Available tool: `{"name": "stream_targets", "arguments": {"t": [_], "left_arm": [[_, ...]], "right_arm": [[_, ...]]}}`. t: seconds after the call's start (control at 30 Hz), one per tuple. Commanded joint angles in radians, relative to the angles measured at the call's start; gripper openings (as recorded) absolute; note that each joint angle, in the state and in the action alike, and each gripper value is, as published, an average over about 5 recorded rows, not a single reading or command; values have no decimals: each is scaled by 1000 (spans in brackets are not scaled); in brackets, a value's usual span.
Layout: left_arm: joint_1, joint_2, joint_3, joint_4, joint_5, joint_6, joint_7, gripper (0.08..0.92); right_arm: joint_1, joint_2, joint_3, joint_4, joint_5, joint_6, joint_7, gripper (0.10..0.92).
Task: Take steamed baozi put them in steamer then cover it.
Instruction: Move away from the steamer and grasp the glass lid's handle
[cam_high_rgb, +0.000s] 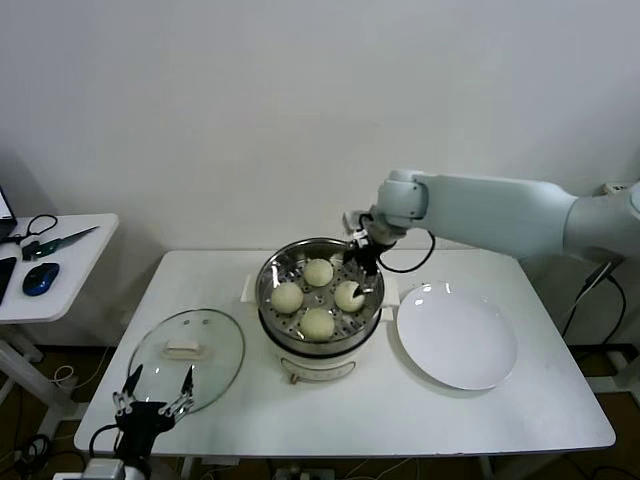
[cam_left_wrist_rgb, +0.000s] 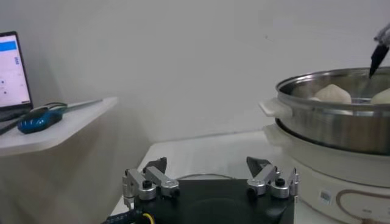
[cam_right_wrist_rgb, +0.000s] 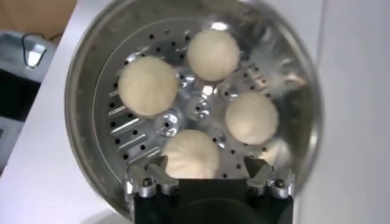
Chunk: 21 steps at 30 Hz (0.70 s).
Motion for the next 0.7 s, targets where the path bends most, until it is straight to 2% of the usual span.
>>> {"name": "stream_targets", "arguments": {"t": [0.03, 0.13, 0.23, 0.4, 0.47, 0.57, 0.7], "left_arm": [[2, 0, 2, -1, -4, 4, 0, 823], [-4, 5, -3, -13, -23, 32, 0, 823], [-14, 10, -6, -24, -37, 65, -5, 823], [-27, 28, 18, -21, -51, 98, -45, 823], [-40, 33, 22, -9, -41, 100, -50, 823], [-66, 34, 20, 9, -9, 86, -43, 823], [-88, 38, 16, 22, 6, 54, -41, 823]], "right_arm": [[-72, -209, 313, 12, 162, -26, 278, 823], [-266, -321, 568, 52, 152, -22, 527, 823], [-480, -440, 832, 117, 132, -14, 682, 823], [-913, -601, 1225, 244, 21, 56, 784, 823], [-1168, -631, 1466, 302, -27, 85, 816, 823], [-1560, -611, 1836, 377, -62, 136, 848, 823], [-1930, -497, 2136, 434, -92, 260, 851, 823]]}}
